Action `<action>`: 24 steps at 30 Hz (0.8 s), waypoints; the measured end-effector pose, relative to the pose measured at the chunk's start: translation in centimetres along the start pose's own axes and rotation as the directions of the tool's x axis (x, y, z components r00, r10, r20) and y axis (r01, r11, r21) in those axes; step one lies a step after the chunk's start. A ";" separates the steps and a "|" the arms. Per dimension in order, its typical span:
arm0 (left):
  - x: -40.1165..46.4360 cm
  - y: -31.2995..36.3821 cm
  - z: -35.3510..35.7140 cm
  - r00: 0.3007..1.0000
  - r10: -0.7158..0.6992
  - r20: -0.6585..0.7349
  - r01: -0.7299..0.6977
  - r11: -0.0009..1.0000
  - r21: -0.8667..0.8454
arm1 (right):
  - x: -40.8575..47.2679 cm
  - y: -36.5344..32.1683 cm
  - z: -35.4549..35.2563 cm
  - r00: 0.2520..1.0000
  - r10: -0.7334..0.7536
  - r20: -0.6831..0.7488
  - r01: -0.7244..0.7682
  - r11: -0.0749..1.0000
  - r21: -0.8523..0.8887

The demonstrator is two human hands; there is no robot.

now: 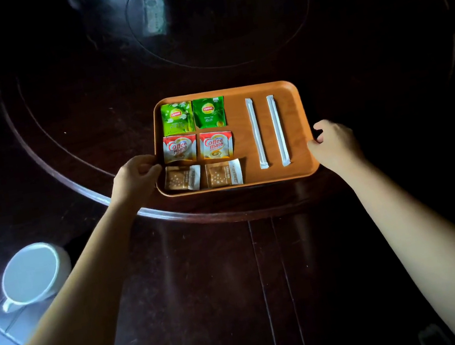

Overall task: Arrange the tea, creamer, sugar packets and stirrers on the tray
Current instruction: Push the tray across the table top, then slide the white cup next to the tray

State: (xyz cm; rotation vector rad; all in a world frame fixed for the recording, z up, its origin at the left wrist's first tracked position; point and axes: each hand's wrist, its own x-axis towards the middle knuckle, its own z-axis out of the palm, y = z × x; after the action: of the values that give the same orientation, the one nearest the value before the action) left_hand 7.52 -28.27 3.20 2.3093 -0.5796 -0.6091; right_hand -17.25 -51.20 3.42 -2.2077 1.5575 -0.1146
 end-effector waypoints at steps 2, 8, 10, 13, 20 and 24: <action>-2.1 -0.4 -0.4 0.999 0.018 -0.041 -0.017 0.999 0.029 | -2.3 -0.4 0.0 0.998 -0.004 -0.061 0.004 1.000 -0.005; -11.5 -5.5 -0.4 0.944 0.249 -0.214 -0.166 0.924 0.344 | -13.0 -0.3 4.1 0.905 -0.257 -0.339 0.278 0.960 0.015; -14.1 -8.4 0.2 0.932 0.304 -0.199 -0.194 0.879 0.436 | -16.2 0.0 6.5 0.885 -0.351 -0.305 0.365 0.931 -0.012; -17.4 -11.9 1.3 0.952 0.271 -0.143 -0.169 0.854 0.492 | -20.2 -0.5 10.0 0.864 -0.490 -0.118 0.485 0.871 -0.071; -20.0 -16.5 -0.7 0.984 0.081 -0.161 0.021 0.837 0.546 | -23.7 -1.9 14.8 0.779 -0.548 0.305 0.621 0.741 -0.255; -19.5 -18.4 -3.9 0.963 0.082 -0.256 0.085 0.811 0.578 | -23.8 -1.7 15.2 0.782 -0.553 0.288 0.622 0.728 -0.289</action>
State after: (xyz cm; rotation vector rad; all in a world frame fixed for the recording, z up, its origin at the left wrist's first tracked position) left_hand -1.38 -3.22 -1.86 2.9077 -0.7046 -0.0951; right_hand -19.70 -24.39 -5.34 -2.8564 0.7580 0.2114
